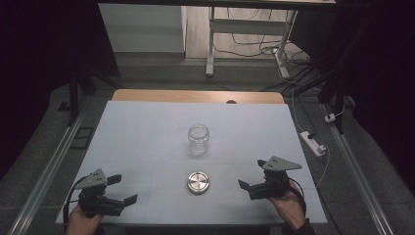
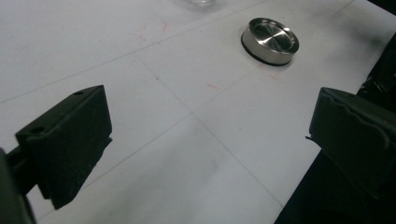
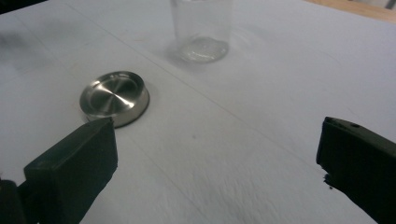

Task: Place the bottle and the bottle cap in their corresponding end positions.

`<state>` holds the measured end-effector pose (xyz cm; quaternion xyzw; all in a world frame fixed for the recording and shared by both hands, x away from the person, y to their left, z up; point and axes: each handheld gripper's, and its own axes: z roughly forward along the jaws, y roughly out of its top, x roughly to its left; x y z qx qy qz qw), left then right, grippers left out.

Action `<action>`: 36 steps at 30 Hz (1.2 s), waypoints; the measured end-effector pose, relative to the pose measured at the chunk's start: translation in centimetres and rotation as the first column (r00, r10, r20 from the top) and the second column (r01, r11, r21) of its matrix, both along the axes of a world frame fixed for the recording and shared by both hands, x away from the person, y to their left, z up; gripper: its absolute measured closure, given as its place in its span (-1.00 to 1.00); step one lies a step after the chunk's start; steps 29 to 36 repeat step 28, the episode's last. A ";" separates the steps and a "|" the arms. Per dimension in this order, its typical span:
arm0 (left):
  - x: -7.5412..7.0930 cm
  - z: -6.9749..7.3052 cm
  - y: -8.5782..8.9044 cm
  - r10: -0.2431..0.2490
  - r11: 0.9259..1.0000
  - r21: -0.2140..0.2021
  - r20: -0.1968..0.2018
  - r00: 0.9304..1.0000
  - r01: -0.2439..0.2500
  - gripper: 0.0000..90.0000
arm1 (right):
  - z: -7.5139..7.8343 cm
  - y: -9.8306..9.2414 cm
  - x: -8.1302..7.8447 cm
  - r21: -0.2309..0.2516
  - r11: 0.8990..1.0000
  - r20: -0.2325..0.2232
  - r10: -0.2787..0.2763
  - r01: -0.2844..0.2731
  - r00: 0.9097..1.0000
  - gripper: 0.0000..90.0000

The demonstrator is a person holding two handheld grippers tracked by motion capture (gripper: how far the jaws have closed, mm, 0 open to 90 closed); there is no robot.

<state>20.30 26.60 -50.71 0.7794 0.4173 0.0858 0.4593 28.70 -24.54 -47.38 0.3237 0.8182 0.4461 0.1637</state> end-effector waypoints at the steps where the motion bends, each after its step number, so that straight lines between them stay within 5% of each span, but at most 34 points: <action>1: -0.2 0.0 0.2 0.008 1.000 -0.001 -0.002 1.000 -0.008 -1.00 | -0.1 -0.4 -0.2 -0.003 1.000 -0.004 -0.012 0.012 1.000 -1.00; 10: -1.4 -0.6 1.4 0.064 0.998 0.002 -0.028 0.998 -0.063 -1.00 | -0.9 -3.6 -2.0 -0.012 0.993 -0.033 -0.117 0.117 0.993 -1.00; 15: -1.9 -1.0 1.7 0.085 0.996 0.040 -0.047 0.995 -0.084 -1.00 | -1.4 -4.5 -2.7 -0.044 0.988 -0.052 -0.152 0.150 0.987 -1.00; 20: -2.4 -1.4 1.9 0.114 0.990 0.092 -0.066 0.991 -0.108 -1.00 | -1.8 -5.1 -3.5 -0.071 0.983 -0.071 -0.177 0.172 0.982 -1.00; 36: -2.5 -1.5 2.0 0.133 0.988 0.095 -0.075 0.988 -0.126 -0.99 | -2.1 -5.5 -3.8 -0.089 0.977 -0.097 -0.203 0.195 0.974 -1.00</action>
